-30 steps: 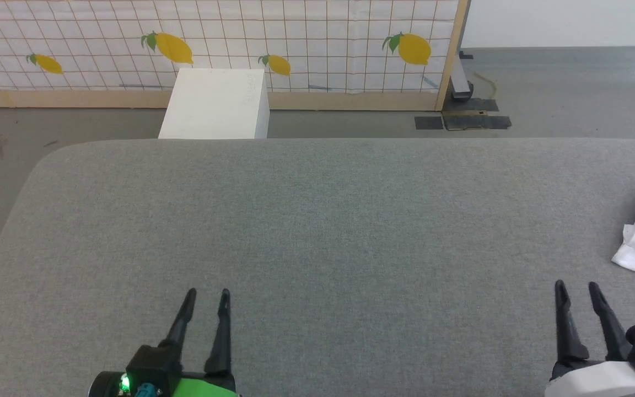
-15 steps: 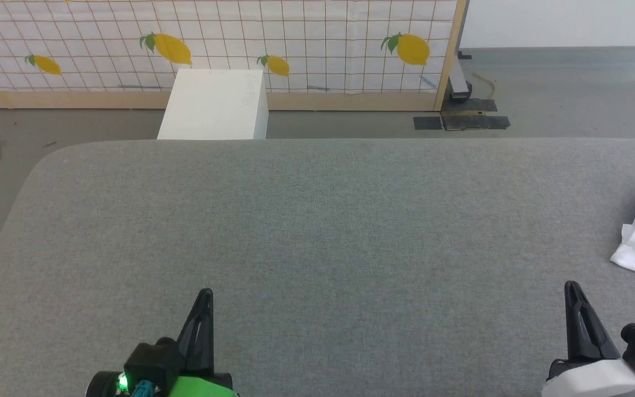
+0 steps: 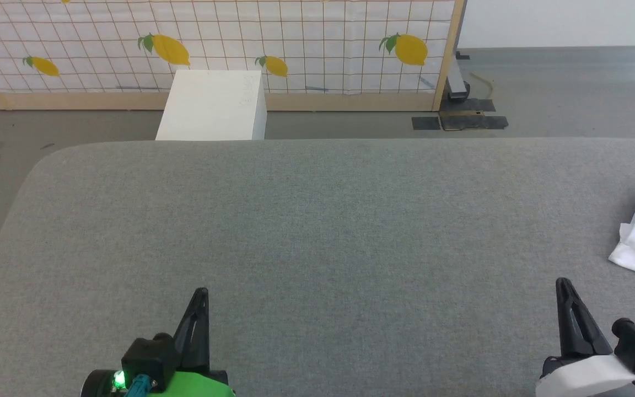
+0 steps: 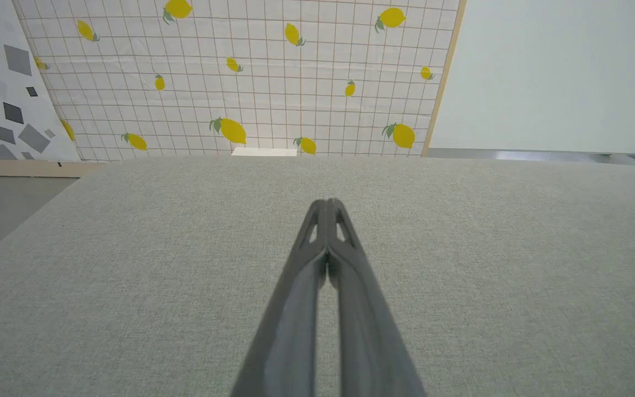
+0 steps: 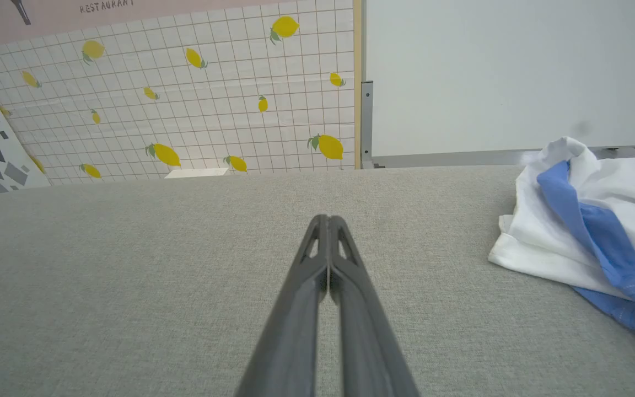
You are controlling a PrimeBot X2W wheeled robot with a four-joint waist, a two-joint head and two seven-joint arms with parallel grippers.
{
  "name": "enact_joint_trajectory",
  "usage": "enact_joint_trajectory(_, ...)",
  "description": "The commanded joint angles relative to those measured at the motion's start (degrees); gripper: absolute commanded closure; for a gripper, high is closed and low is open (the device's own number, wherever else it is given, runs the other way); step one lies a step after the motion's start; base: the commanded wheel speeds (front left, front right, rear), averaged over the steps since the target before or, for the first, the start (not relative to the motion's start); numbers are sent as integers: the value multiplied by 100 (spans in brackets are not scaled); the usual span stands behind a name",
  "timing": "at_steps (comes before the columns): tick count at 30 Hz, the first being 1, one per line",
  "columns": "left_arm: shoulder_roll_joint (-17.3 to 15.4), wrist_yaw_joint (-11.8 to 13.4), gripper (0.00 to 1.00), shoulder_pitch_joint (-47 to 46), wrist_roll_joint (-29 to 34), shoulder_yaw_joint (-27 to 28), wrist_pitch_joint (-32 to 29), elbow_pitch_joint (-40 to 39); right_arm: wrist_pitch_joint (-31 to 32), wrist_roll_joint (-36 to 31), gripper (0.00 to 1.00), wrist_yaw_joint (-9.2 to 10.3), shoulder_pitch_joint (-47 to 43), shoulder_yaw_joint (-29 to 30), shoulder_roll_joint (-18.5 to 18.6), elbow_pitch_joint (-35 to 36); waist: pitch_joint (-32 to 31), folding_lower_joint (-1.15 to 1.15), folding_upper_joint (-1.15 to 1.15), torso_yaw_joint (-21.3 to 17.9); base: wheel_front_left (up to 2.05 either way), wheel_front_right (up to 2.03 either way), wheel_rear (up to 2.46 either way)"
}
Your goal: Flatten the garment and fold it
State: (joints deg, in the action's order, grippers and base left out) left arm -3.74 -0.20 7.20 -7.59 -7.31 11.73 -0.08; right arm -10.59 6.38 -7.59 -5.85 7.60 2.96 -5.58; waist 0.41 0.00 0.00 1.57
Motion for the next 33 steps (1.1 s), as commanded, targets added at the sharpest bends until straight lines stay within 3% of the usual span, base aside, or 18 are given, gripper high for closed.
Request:
enact_joint_trajectory(1, 18, 4, 100, -121, 117, 40, -27, 3, 37, -77, 100, 2, 104, -30, -2, 39, -1, 0, 0, -2, 0, 0, 0)
enact_joint_trajectory(33, 40, 9, 100, -316, 326, 265, -400, 4, 369, -259, 100, 5, 260, -268, -4, 208, -14, 0, 0, -52, 0, 0, 0)
